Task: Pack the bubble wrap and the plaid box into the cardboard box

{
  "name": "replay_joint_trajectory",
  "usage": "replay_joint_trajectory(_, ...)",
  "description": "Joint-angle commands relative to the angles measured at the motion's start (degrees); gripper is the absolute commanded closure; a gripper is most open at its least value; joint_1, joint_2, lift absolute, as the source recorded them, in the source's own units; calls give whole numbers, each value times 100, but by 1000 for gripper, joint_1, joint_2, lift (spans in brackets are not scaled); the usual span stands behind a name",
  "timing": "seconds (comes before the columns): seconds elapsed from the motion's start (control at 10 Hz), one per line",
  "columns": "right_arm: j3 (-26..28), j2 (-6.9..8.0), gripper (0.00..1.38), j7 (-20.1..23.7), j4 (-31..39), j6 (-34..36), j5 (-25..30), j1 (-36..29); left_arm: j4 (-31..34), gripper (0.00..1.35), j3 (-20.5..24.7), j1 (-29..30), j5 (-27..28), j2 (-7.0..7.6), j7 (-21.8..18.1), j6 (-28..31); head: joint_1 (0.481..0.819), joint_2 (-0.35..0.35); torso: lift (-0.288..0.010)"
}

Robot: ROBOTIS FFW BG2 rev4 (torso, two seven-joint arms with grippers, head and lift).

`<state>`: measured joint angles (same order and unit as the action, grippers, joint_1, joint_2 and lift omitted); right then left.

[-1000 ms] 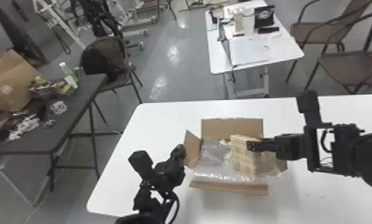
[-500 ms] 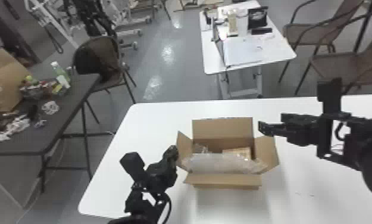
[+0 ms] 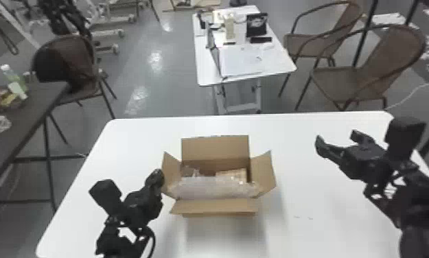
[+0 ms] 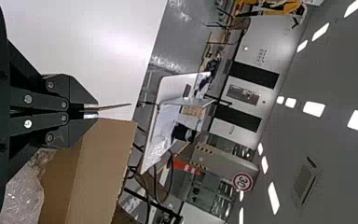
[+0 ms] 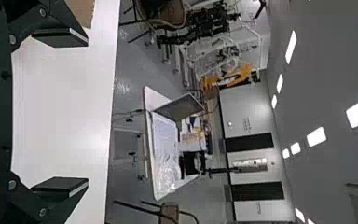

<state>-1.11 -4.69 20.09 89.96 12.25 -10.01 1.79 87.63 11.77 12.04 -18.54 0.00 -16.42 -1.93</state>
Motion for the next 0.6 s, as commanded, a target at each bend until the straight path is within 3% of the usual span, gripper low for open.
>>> replay_joint_trajectory(0.0,207,3,231,-120,13,-628,34,-372,0,1202,0,8,-9,-15,-1,-18,695,129,0)
replay_joint_trajectory(0.5,339,3,231,-357,22,-2007,61,-1251,0,1202,27,0,-18,-15,8,-44,695,86,0)
